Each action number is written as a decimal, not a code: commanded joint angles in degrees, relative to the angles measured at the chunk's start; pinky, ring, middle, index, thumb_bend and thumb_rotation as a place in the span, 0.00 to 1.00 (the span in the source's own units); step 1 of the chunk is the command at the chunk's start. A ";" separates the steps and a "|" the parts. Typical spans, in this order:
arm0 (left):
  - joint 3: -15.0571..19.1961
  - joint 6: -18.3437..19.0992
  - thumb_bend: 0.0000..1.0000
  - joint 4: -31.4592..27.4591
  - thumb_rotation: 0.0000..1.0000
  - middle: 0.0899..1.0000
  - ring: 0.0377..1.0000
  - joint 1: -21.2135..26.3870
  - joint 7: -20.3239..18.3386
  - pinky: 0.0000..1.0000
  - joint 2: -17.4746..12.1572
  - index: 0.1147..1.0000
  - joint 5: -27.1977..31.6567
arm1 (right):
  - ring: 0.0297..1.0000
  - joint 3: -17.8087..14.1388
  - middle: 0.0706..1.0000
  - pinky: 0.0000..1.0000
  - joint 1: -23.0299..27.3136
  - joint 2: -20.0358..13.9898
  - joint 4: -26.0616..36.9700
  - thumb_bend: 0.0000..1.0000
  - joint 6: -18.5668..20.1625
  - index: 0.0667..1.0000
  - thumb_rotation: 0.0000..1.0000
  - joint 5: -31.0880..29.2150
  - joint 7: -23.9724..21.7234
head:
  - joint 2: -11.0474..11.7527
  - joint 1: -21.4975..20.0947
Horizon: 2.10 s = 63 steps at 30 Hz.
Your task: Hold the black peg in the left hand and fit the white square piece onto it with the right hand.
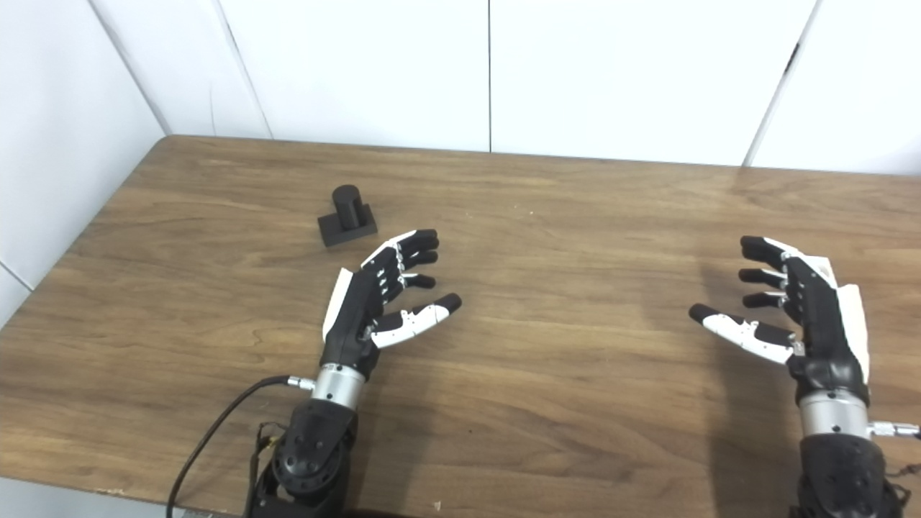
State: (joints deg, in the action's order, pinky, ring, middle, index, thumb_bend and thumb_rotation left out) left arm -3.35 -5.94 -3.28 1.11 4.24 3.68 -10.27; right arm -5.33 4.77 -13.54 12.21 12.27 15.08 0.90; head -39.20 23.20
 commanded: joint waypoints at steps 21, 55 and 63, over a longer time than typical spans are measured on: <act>3.39 11.43 0.73 -8.92 0.10 0.76 0.74 6.70 0.95 0.66 -8.37 0.70 -12.54 | 0.68 -0.35 0.75 0.54 2.26 -0.93 2.50 0.63 -0.92 0.72 0.00 -0.53 -0.03 | 0.41 -0.66; -1.62 29.33 0.76 -9.54 0.31 0.91 0.90 18.34 -9.55 0.70 -26.45 0.76 -35.68 | 0.65 -0.39 0.74 0.54 2.46 -0.67 3.76 0.65 0.87 0.71 0.00 -0.92 -0.61 | 1.21 -0.94; -2.85 28.96 0.81 -3.17 0.38 0.95 0.97 21.52 -10.26 0.88 -28.67 0.76 -37.74 | 0.65 -0.34 0.74 0.53 2.42 -0.82 4.40 0.64 1.70 0.71 0.00 -0.48 -0.67 | 1.16 -1.57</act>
State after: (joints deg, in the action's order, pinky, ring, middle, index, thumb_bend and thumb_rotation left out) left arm -6.29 23.51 -6.62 19.28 -6.85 -22.93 -45.91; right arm -5.32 5.03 -13.51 13.99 14.74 14.55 0.10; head -37.97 21.62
